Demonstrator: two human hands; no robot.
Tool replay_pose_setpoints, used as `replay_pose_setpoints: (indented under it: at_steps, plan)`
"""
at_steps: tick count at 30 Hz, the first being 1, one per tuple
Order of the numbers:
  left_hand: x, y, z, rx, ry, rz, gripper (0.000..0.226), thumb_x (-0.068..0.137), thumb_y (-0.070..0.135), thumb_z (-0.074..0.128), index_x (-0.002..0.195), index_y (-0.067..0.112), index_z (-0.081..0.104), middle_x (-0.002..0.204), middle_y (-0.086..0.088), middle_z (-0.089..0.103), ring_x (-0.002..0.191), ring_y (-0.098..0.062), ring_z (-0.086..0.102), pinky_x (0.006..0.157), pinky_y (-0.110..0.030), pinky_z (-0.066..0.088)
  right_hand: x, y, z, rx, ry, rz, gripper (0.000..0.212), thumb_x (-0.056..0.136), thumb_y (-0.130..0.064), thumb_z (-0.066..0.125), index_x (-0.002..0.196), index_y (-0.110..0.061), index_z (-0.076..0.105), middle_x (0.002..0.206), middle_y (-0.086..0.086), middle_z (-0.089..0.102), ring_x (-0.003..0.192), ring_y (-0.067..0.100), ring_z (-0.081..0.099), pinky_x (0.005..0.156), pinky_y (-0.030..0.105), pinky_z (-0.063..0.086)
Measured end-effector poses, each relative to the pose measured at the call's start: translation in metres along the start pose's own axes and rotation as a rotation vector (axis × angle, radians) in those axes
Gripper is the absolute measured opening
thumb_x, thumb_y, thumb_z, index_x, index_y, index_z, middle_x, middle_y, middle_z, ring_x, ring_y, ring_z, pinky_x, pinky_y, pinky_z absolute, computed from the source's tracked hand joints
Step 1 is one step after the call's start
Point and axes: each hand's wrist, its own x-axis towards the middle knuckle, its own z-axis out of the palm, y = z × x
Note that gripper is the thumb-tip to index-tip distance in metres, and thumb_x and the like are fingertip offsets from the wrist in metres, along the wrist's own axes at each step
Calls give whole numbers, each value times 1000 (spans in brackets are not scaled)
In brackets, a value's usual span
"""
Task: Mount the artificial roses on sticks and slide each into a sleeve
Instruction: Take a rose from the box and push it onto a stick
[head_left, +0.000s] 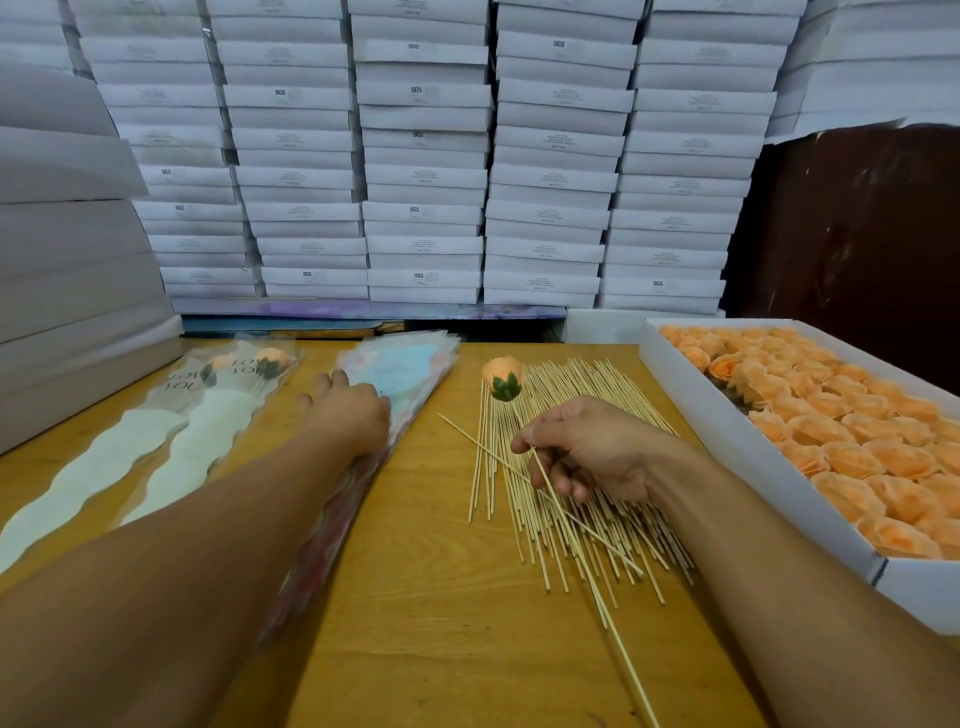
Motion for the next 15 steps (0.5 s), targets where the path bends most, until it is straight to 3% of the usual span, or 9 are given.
replay_pose_setpoints:
  at_steps: [5,13,15]
  plan:
    - [-4,1,-5,62,58,23,42,104,39,33,129,15,56,145,-18,37,136,-36,30,109,-55,28,-1,0,0,2,2,-2,19,104,-13,53,105,0,67,69,12,69,46,13,55,36,21,42]
    - [-21,18,-39,62,56,28,8,92,12,52,100,13,50,131,-19,47,123,-36,42,95,-42,43,0,1,0,-12,1,10,19,103,-13,53,106,0,67,70,12,69,46,13,55,37,21,42]
    - [-24,22,-44,70,43,15,12,94,13,50,106,12,51,134,-20,46,123,-36,43,95,-41,43,0,1,0,-13,1,13,19,103,-13,53,106,0,67,70,12,69,46,13,55,37,21,42]
